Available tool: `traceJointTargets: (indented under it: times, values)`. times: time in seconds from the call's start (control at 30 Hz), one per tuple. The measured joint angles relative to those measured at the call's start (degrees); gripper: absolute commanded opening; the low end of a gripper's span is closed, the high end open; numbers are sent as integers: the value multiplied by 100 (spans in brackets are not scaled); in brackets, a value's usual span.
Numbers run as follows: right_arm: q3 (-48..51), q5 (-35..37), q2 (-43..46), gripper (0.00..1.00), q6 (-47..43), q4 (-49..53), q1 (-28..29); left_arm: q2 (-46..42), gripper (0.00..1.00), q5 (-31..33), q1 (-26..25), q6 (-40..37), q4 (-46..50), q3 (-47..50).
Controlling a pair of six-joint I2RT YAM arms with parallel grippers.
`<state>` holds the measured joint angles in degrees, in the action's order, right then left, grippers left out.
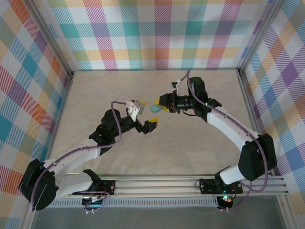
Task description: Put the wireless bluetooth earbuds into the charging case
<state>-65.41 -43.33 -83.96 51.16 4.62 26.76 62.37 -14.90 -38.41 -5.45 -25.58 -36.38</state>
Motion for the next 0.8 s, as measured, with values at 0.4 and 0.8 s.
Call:
traceJointTargets:
  times: [0.4,0.8]
  values:
    - [387,555,-1633,1,-643,-52,61,-262,100,785,404,192,894,354]
    - [737,671,-2623,6,-1093,-348,793,-125,100,1145,848,1071,1985,-103]
